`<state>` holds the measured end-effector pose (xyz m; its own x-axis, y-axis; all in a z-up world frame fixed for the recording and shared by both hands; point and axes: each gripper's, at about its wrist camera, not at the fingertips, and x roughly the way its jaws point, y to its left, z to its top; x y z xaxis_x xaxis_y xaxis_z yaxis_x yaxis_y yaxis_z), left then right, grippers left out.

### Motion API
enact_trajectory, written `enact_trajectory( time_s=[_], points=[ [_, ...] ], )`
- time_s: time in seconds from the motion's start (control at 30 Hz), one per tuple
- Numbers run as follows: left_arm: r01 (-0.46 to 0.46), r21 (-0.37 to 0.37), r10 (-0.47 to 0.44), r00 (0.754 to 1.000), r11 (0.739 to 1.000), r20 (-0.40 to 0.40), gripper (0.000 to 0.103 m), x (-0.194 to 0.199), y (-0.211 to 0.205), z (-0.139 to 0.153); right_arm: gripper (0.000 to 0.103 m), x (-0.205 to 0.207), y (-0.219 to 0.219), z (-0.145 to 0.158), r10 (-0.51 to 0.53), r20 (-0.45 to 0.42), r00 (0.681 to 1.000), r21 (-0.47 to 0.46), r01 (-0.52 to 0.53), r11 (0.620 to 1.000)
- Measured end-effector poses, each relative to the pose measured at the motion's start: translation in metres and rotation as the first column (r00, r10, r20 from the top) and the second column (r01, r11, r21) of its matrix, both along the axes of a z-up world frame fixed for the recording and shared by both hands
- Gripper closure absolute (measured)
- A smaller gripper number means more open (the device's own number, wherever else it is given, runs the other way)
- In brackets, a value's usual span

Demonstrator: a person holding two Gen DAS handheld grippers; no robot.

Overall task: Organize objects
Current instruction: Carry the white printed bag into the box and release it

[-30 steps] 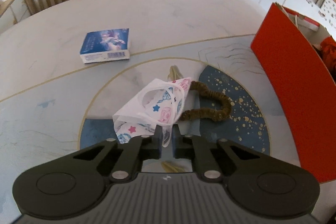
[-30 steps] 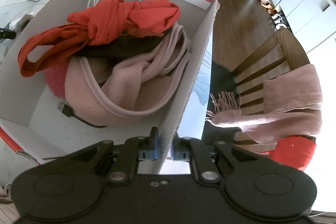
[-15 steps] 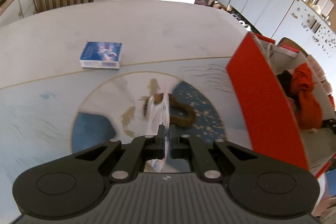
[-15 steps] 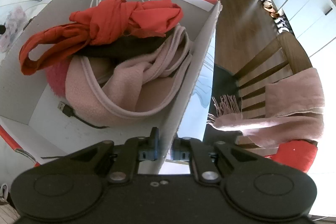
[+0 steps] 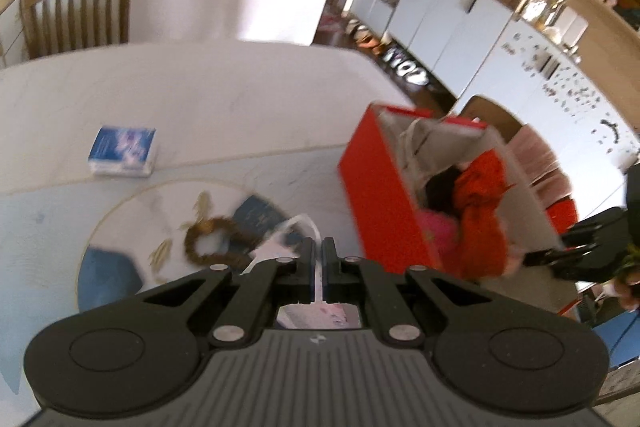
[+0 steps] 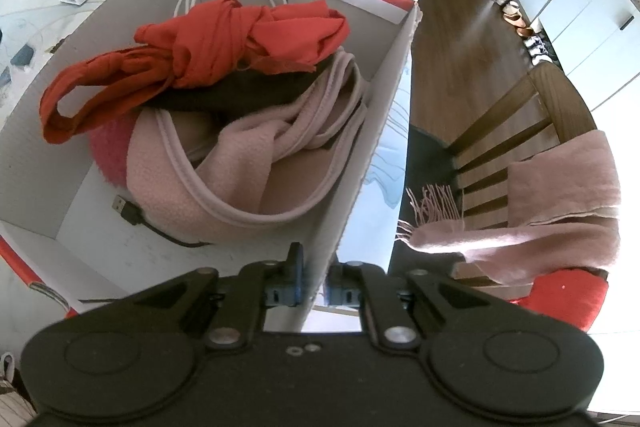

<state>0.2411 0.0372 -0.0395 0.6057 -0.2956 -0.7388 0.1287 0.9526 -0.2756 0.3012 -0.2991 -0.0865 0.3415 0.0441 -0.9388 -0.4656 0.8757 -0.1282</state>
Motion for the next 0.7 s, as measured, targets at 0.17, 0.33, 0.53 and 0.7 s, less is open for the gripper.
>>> enact_trajectory(
  time_s=[0.17,0.33,0.53,0.7],
  points=[
    [0.055,-0.032,-0.053,0.996,0.998,0.069,0.101,0.004,-0.018,0.032,0.095,0.001,-0.001,0.0,0.002,0.002,1.0,0.005,-0.002,1.0],
    [0.126,-0.046,-0.118,0.98,0.991,0.159,0.101,0.011,-0.041,0.072,0.095,0.001,0.0,0.0,0.004,0.003,1.0,0.005,-0.004,1.0],
    [0.228,-0.018,-0.218,0.947,0.973,0.237,0.101,0.025,-0.077,0.107,0.095,0.001,0.0,0.0,0.01,0.004,1.0,0.006,-0.01,1.0],
    [0.288,0.022,-0.284,0.92,0.957,0.269,0.101,0.044,-0.11,0.115,0.095,0.001,-0.001,-0.001,0.01,0.006,1.0,0.007,-0.01,1.0]
  ],
)
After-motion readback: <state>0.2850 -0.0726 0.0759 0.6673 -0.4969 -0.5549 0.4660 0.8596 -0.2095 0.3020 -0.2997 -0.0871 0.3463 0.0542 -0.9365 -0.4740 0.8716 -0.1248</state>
